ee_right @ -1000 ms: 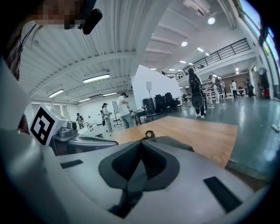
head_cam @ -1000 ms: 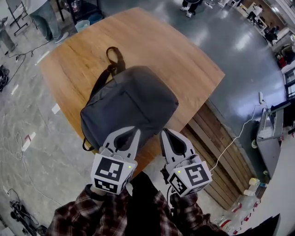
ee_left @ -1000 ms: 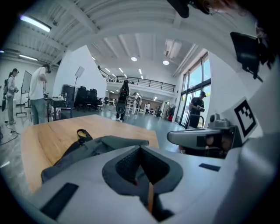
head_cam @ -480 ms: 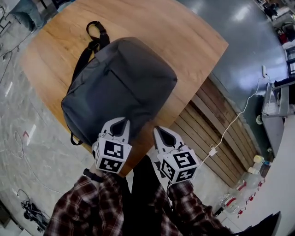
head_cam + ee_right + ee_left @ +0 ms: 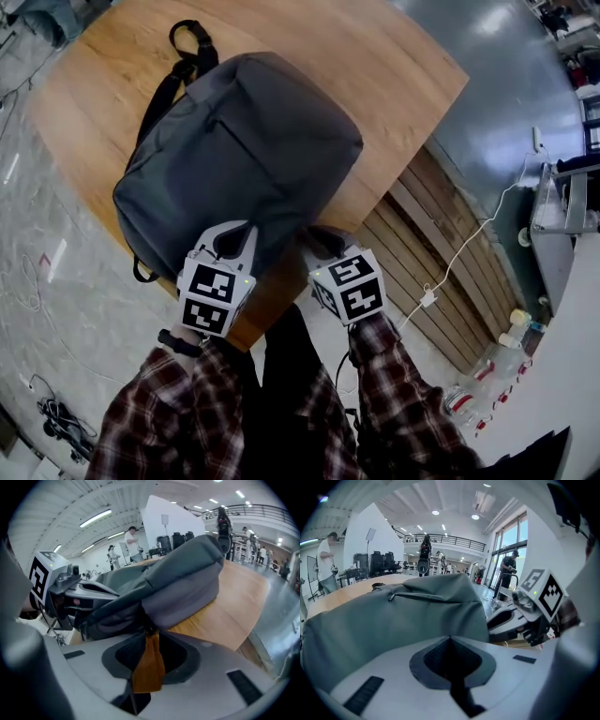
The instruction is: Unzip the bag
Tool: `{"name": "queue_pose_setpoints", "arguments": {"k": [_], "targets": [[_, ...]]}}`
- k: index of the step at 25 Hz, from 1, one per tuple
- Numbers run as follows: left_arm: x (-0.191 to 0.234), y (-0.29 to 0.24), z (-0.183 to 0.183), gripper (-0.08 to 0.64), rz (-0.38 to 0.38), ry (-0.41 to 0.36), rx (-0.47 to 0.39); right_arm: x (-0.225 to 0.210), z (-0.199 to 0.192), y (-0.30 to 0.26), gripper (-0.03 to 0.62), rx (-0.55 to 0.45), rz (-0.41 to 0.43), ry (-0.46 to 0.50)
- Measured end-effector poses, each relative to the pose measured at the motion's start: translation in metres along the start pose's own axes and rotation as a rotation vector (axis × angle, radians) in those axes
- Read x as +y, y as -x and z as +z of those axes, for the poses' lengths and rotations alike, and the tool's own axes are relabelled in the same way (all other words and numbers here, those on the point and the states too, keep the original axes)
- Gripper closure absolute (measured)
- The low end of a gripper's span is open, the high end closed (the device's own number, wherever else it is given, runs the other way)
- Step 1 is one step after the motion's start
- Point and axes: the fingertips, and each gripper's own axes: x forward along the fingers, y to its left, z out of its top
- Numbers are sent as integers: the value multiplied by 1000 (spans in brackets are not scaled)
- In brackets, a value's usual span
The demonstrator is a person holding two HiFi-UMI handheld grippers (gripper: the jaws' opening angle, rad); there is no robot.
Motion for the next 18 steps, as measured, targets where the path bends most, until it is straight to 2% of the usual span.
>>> {"name": "queue_pose_setpoints", "arguments": {"k": [4,9,10,11,16,18], "targets": [[1,-2,-1,551,-9,8,-3,1,5,-11,511,52,68,87],[2,-3,-4,551,-6,2,7,7,7,-17,513,114,139,87],[3,-3,-4,551,-5,2,10,9,6,-18,549,128,153,81],[4,-4,-4,551,-4,2,12,11,6,-18,558,136,164,68],[2,-6,-3,551,-8,7,12,14,5,-10,561,122,248,-78],[2,-5,-4,551,-8,5,12,15,7,-13,561,125,248,-77]]}}
